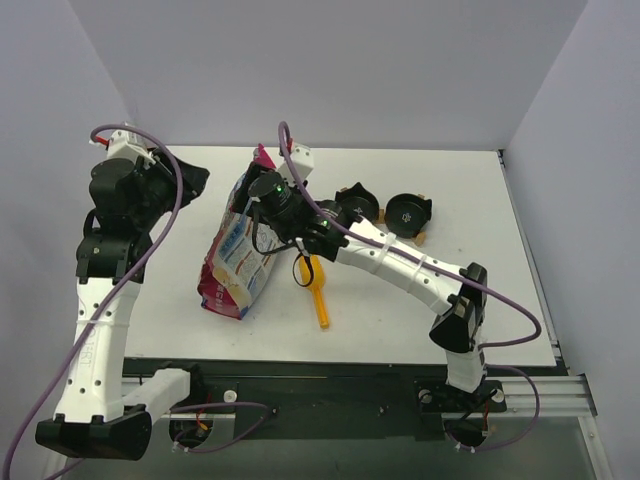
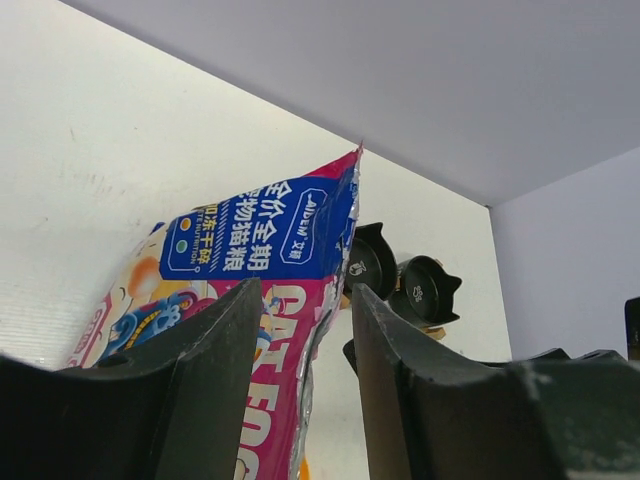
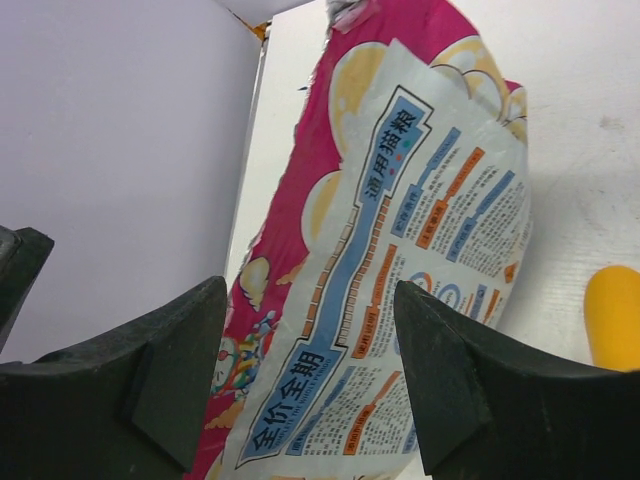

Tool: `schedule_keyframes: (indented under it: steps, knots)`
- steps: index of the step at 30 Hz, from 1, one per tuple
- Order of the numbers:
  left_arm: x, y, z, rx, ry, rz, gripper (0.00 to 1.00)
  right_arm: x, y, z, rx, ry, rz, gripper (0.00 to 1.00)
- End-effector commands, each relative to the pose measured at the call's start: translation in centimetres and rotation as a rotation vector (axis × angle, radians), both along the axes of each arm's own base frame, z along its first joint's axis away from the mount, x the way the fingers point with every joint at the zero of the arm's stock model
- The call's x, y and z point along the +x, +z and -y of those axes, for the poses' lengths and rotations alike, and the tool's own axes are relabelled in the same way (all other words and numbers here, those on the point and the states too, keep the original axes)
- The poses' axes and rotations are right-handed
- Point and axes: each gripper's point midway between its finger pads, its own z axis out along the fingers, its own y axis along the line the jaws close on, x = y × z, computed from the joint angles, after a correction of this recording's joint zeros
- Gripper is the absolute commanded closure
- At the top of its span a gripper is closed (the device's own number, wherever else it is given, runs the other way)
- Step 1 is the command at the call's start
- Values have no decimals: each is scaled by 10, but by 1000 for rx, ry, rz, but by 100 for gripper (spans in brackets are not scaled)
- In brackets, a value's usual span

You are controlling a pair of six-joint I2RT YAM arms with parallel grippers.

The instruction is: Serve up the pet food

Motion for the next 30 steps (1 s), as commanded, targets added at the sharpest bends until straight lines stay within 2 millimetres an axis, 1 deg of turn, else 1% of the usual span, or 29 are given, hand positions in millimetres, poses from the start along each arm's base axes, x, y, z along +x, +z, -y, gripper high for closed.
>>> schedule_keyframes:
  steps: [1,2,3,4,5,6,7,8,9,10,11,12,13,14,15,16,17,20,22,23,24,25,26,27,30]
  knots:
    - [-19,29,-19,98,54,81,48,-2,25,-19,66,22,42,39]
    - [-22,29,-20,103,59,79,47,-2,20,-24,60,26,35,39]
    - [-24,28,-22,118,69,78,46,-4,21,-27,59,30,34,39]
    - [-27,28,-24,122,73,77,46,-4,17,-31,51,36,31,42]
    - [-28,26,-24,128,71,73,46,-6,17,-33,53,41,30,45]
    - [-31,25,-24,131,67,68,46,-7,14,-35,48,43,28,51]
    - [-32,24,-22,129,57,64,45,-8,12,-36,44,45,24,52]
    - [-34,22,-19,128,39,56,45,-9,10,-37,43,47,20,59]
    - [-36,20,-16,125,23,53,45,-9,9,-37,42,48,19,61]
    - [-38,19,-13,121,4,47,46,-10,7,-36,35,50,15,68]
    - [-39,14,-12,119,-2,35,46,-10,6,-36,32,52,15,72]
    - [-42,14,-9,107,-20,34,45,-12,6,-34,30,56,13,80]
    - [-43,8,-5,100,-36,23,46,-13,7,-33,22,62,16,83]
    - [-46,10,3,78,-78,35,45,-15,6,-31,17,70,14,89]
    - [-45,1,7,69,-102,17,45,-15,7,-30,11,76,22,91]
    - [-47,1,16,42,-147,21,43,-17,8,-27,8,83,19,97]
    - [-46,-2,18,36,-162,24,41,-16,7,-24,-7,92,20,100]
    - [-51,-7,30,23,-236,27,37,-17,4,-22,14,182,-12,100]
    - [-52,-11,30,29,-238,10,37,-17,4,-21,25,224,-25,100]
    - [-53,-12,30,27,-238,5,37,-18,7,-20,32,233,-23,100]
    - [-52,-13,30,29,-238,5,37,-19,5,-20,26,244,-21,100]
    - [-52,-11,30,27,-239,18,37,-20,8,-19,32,248,-14,100]
    - [-51,-12,30,24,-238,17,38,-20,6,-20,37,259,-12,100]
    - [-48,-12,30,23,-235,17,39,-22,8,-21,50,276,-14,100]
    - [-43,-10,34,30,-263,18,42,-18,3,-20,57,287,-23,100]
